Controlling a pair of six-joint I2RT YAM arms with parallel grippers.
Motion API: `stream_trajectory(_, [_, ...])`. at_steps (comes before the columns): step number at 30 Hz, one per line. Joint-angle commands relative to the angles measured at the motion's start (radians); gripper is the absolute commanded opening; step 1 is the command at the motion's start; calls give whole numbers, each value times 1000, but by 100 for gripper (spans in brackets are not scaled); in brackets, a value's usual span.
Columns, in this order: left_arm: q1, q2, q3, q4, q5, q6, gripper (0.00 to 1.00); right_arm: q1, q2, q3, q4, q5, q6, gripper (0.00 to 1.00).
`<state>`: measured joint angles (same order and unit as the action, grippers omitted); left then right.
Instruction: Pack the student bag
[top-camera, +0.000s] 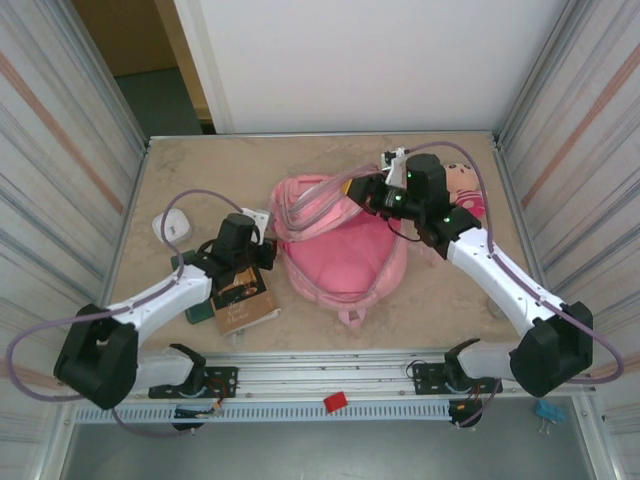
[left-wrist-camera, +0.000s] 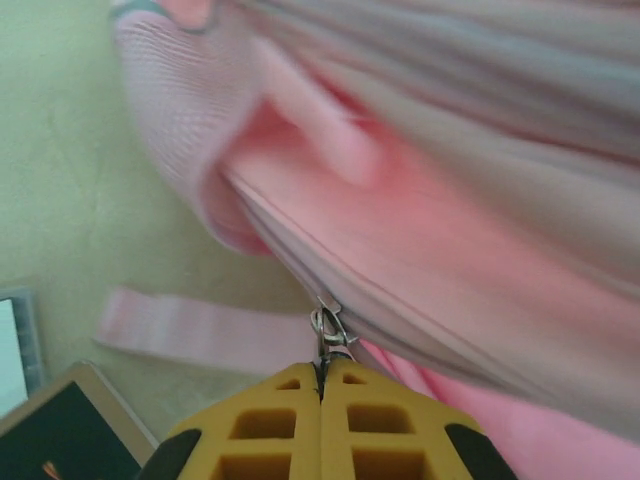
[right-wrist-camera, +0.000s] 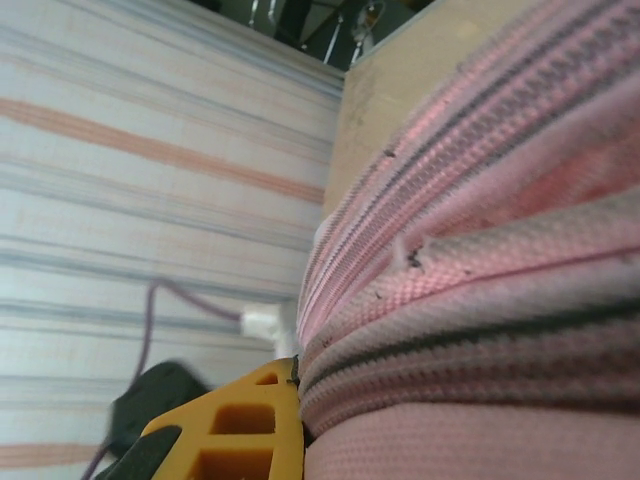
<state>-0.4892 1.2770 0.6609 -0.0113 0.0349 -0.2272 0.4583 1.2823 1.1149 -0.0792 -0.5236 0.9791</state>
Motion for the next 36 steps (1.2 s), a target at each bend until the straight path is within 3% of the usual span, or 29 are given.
stream_trajectory(1, [44, 72, 30, 93, 16, 47, 0, -46, -32, 88, 52, -224, -37, 2])
stream_trajectory(7, [85, 230, 93, 184, 27, 51, 0, -92, -26, 120, 58, -338, -10, 2])
stream_trajectory(10, [87, 282, 130, 202, 41, 46, 0, -98, -34, 113, 9, -282, -33, 1])
stream_trajectory(11, [87, 288, 139, 200, 46, 39, 3, -99, -35, 111, -13, -258, -46, 1])
stream_trajectory(18, [81, 147, 147, 77, 97, -93, 53, -131, -33, -12, -36, -38, -103, 7])
stream_trajectory(23, [66, 6, 127, -65, 80, -193, 59, -132, 15, -107, 63, -11, -19, 14])
stream_trajectory(28, [55, -93, 95, -171, 67, -261, 61, -83, 46, -140, -50, 28, -1, 32])
stream_trajectory(33, [34, -183, 25, -173, 57, -327, 61, -44, 19, -211, -164, 55, 42, 58])
stream_trajectory(36, [32, -212, -2, -202, 31, -372, 63, -38, -24, -267, -221, 60, 75, 64])
